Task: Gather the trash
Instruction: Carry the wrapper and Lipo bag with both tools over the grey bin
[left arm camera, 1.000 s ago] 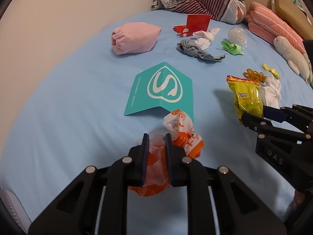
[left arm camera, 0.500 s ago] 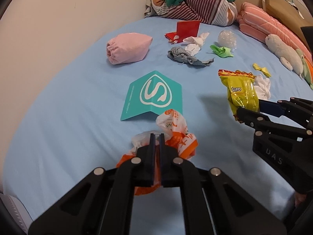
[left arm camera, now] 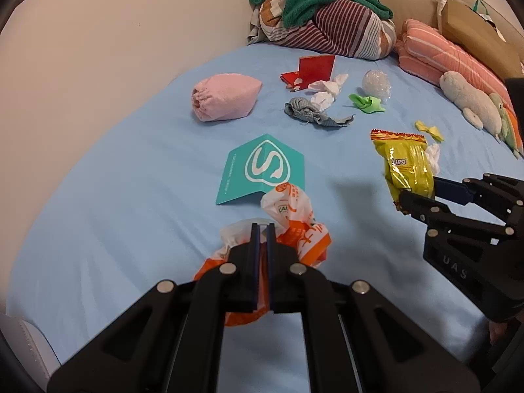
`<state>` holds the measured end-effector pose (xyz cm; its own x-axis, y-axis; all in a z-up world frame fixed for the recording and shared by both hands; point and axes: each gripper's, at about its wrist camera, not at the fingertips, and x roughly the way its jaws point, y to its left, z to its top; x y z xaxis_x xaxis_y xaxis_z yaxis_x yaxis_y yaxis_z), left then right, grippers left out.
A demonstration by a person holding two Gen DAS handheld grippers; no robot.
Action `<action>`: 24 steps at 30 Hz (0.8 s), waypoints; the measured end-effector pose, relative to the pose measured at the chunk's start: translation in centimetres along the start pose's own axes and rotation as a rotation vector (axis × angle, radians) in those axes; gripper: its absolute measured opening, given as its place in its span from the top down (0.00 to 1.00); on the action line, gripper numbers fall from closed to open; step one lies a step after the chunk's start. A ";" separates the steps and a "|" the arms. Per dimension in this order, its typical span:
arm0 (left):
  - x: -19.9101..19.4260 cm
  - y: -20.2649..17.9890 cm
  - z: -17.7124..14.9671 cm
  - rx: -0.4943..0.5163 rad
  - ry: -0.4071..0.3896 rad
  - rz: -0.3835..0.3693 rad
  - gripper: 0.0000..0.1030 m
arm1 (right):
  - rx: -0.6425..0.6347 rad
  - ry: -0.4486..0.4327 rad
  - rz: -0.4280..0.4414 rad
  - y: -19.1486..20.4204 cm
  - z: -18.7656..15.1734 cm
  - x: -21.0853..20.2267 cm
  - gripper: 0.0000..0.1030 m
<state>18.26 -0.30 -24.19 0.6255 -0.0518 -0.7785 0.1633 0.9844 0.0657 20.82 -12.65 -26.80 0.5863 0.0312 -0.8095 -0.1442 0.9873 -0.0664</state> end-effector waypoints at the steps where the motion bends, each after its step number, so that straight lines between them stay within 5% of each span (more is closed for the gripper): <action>1: -0.4 0.2 0.1 -0.005 -0.007 0.003 0.96 | -0.005 -0.004 0.000 0.1 0.0 -0.4 0.70; 15: -10.3 4.1 0.8 -0.050 -0.140 0.089 0.96 | -0.098 -0.107 0.061 3.8 1.1 -8.4 0.70; 24: -20.4 11.3 -1.5 -0.167 -0.184 0.268 0.96 | -0.258 -0.228 0.210 11.7 3.7 -16.5 0.70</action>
<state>6.15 12.12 -8.48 0.7582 0.1975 -0.6214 -0.1423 0.9802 0.1380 12.42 -1.07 -12.10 0.6804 0.2903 -0.6729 -0.4579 0.8853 -0.0811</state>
